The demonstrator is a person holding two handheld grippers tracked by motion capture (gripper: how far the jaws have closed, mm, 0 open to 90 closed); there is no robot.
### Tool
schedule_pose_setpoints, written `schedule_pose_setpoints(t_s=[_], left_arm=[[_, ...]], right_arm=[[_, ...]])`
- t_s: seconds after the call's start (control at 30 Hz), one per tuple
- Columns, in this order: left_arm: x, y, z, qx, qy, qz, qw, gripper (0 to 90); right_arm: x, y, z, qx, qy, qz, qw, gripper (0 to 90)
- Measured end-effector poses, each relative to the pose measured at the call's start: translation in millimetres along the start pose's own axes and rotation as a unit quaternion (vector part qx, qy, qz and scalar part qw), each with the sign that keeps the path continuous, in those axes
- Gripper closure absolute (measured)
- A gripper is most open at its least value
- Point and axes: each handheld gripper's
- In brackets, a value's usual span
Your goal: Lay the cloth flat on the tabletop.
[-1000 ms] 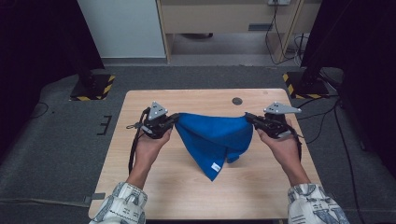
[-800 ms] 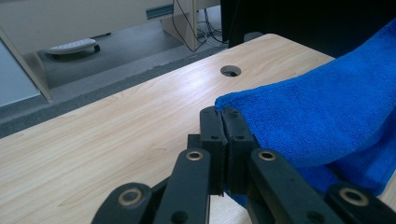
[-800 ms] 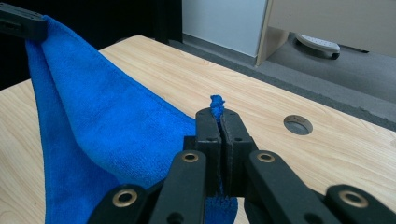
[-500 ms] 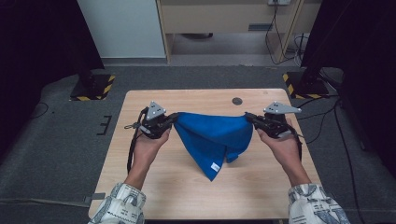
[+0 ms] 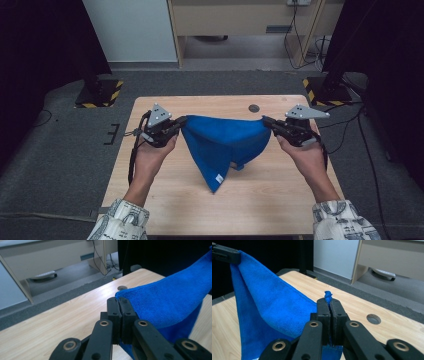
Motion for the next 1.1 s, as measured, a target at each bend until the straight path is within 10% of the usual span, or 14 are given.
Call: schedule_pose_setpoints(t_s=[0.83,1.1], left_arm=[[38.8,3.8,-11.2,-0.005,0.000,0.018,0.9998,88.3],[24.6,-12.1,13.6,-0.007,-0.049,0.006,0.9987,88.3]], right_arm=[[33.4,-4.5,-18.3,-0.005,-0.002,-0.016,0.9999,88.0],[23.7,11.3,0.2,-0.017,-0.030,-0.006,0.9994,87.9]])
Point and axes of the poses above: each handheld gripper's, and its own axes: z roughly forward along the jaws, x roughly out of its top, y roughly to its right, and after that the axes turned 14 degrees about y, right-handed
